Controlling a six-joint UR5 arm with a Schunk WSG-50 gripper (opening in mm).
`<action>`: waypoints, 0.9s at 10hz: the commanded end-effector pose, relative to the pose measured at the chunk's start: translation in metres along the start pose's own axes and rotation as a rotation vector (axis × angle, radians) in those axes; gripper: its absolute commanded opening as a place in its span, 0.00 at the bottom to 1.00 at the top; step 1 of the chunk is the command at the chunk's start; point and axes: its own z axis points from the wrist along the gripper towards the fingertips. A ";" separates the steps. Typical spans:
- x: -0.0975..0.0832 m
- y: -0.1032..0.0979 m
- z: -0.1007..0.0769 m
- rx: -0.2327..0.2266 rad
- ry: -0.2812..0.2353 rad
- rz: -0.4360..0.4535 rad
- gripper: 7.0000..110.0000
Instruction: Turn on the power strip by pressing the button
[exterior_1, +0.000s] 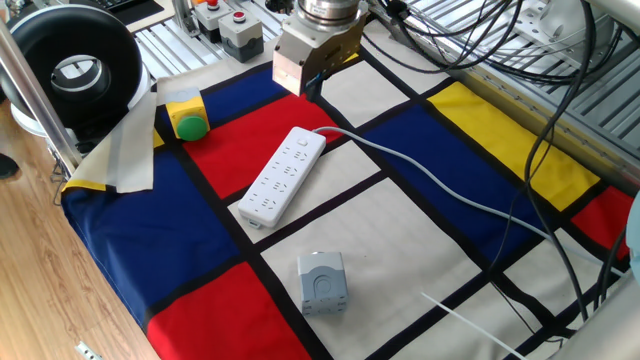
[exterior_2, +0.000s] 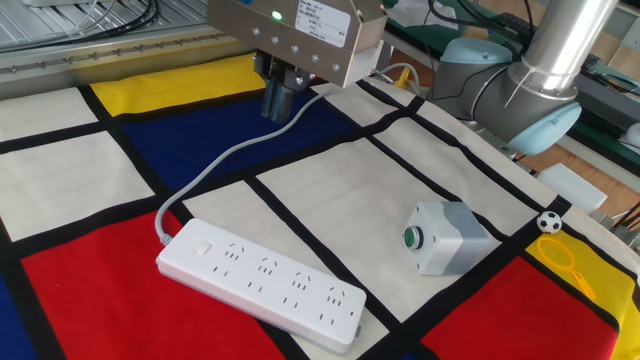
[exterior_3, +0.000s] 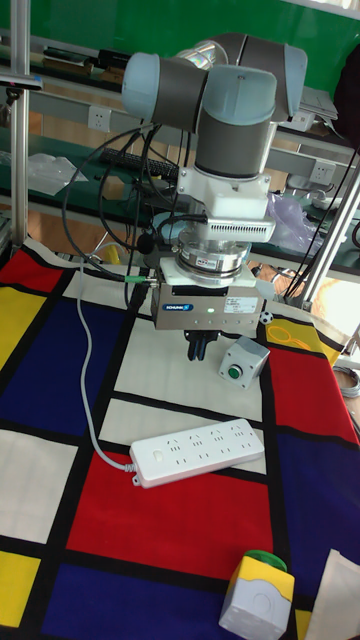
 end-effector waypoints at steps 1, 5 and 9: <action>-0.001 0.008 0.001 -0.023 -0.004 0.012 0.00; 0.008 0.005 0.001 -0.012 0.029 0.013 0.00; 0.021 -0.013 0.000 0.064 0.081 0.048 0.00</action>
